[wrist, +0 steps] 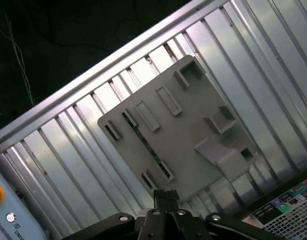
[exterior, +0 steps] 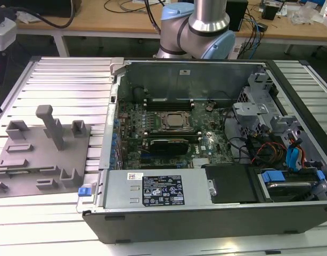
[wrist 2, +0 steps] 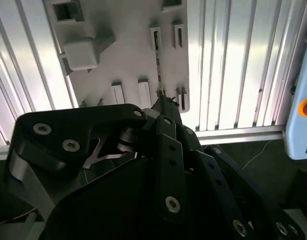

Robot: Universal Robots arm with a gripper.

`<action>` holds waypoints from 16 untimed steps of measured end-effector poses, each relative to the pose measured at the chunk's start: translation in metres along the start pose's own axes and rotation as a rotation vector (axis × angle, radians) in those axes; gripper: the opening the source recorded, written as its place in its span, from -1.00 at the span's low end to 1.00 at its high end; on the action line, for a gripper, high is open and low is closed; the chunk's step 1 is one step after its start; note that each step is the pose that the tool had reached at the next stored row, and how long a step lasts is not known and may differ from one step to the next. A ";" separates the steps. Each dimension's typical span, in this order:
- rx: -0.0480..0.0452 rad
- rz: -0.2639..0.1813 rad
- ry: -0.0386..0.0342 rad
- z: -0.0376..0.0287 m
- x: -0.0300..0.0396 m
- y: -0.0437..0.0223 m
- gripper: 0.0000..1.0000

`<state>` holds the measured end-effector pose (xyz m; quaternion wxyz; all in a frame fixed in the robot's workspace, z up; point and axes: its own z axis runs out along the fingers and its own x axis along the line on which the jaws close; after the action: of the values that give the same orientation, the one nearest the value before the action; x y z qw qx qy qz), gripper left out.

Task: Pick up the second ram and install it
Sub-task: 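Pick up the second ram and move it above second insertion slot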

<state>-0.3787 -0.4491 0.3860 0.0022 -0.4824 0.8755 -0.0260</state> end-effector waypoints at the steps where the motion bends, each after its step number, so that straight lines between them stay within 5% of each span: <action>1: 0.0010 -0.011 0.0007 0.0000 0.0000 0.0000 -0.79; 8: 0.0119 -0.146 0.0071 -0.0001 0.0000 0.0000 -0.79; 12: 0.0192 -0.267 0.0081 -0.0001 0.0000 0.0000 -0.79; 15: 0.0176 -0.303 0.0028 0.0001 0.0000 0.0001 -0.79; 16: 0.0028 -0.305 -0.0088 0.0003 0.0000 0.0000 -0.79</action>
<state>-0.3787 -0.4491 0.3858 0.0027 -0.6099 0.7921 -0.0251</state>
